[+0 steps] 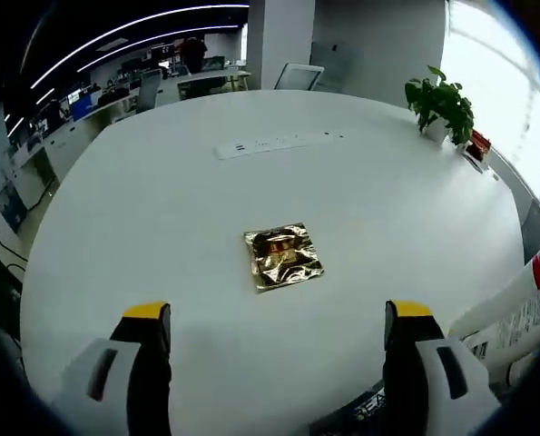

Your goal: Arrange the skincare products in the storage area until every visible bottle or jar stands upright without overlapping.

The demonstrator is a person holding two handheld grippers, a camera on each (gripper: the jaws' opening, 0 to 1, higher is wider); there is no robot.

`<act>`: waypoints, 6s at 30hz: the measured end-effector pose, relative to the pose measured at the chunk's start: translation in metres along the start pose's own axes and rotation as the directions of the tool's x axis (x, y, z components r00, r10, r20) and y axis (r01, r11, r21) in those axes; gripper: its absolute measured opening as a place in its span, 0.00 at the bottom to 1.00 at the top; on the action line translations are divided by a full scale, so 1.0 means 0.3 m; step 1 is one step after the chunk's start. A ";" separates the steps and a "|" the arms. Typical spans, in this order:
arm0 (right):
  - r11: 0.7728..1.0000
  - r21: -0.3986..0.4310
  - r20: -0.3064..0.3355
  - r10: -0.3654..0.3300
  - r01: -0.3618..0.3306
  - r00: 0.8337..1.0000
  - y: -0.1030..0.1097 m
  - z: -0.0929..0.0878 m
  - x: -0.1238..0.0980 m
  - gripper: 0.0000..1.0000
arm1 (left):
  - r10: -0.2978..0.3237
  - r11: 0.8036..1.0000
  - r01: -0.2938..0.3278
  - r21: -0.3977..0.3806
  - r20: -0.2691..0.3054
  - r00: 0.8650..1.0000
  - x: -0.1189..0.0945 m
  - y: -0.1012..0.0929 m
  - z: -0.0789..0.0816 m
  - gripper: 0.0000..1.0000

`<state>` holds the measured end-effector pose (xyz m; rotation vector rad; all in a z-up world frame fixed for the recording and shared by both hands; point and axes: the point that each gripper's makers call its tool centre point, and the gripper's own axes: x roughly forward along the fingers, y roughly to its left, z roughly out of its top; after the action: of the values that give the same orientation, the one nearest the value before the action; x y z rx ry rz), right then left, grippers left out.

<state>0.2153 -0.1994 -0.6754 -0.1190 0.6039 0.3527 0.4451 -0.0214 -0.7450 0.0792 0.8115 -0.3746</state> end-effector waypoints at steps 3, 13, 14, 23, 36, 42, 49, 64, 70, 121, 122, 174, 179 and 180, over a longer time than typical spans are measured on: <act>1.000 0.000 -0.009 -0.002 0.002 1.000 -0.001 -0.005 0.002 1.00 | 0.002 1.000 -0.002 0.000 0.008 1.000 0.018 -0.017 0.009 0.93; 1.000 0.017 -0.024 -0.007 0.007 1.000 -0.008 -0.016 0.003 1.00 | 0.005 1.000 -0.006 0.011 0.044 0.999 0.092 -0.053 0.053 0.84; 1.000 0.018 -0.025 -0.008 0.008 1.000 -0.009 -0.016 0.003 1.00 | 0.009 1.000 -0.010 0.013 0.051 0.999 0.097 -0.055 0.061 0.82; 0.999 0.028 -0.027 -0.014 0.015 1.000 -0.013 -0.018 0.001 1.00 | 0.042 0.999 -0.043 0.020 0.071 0.997 0.143 -0.054 0.090 0.63; 0.999 0.045 -0.028 -0.019 0.020 0.999 -0.018 -0.021 0.003 1.00 | 0.049 0.993 -0.053 0.101 0.041 0.998 0.174 -0.062 0.084 0.40; 0.999 0.047 -0.025 -0.021 0.022 0.999 -0.020 -0.020 0.003 1.00 | 0.046 0.992 -0.051 0.113 0.046 0.998 0.183 -0.061 0.086 0.36; 0.999 0.042 -0.015 -0.021 0.022 1.000 -0.018 -0.014 0.002 1.00 | 0.039 0.993 -0.046 0.106 0.066 0.997 0.166 -0.044 0.095 0.35; 1.000 0.023 0.030 -0.018 0.017 0.999 -0.014 0.014 -0.005 1.00 | 0.034 0.997 -0.043 0.067 0.130 0.991 0.023 0.017 0.114 0.35; 1.000 0.016 0.058 -0.014 0.013 0.998 -0.008 0.036 -0.013 1.00 | 0.032 0.999 -0.035 0.018 0.173 0.984 -0.068 0.044 0.091 0.34; 0.985 0.012 0.320 0.157 -0.170 0.934 0.120 0.232 -0.108 0.93 | 0.009 0.991 -0.059 0.118 0.386 0.923 -0.731 -0.033 -0.097 0.34; 0.982 -0.003 0.348 0.179 -0.190 0.920 0.143 0.271 -0.127 0.93 | 0.005 0.992 -0.054 0.116 0.387 0.922 -0.741 -0.036 -0.102 0.34; 0.674 0.229 0.275 0.647 -0.702 0.712 0.649 0.465 0.055 0.01 | -0.088 0.986 0.016 0.168 0.431 0.898 -0.927 -0.129 -0.188 0.34; 0.682 0.233 0.274 0.639 -0.694 0.719 0.627 0.466 0.061 0.01 | -0.161 0.987 0.135 0.090 0.433 0.887 -0.932 -0.117 -0.200 0.50; 0.681 0.235 0.274 0.638 -0.693 0.720 0.624 0.467 0.060 0.01 | -0.183 0.983 0.175 0.058 0.421 0.888 -0.929 -0.110 -0.213 0.51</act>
<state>0.2370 0.0102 -0.5724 0.4710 0.5088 0.9693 0.2145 0.0439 -0.5857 -0.0612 0.3812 -0.5519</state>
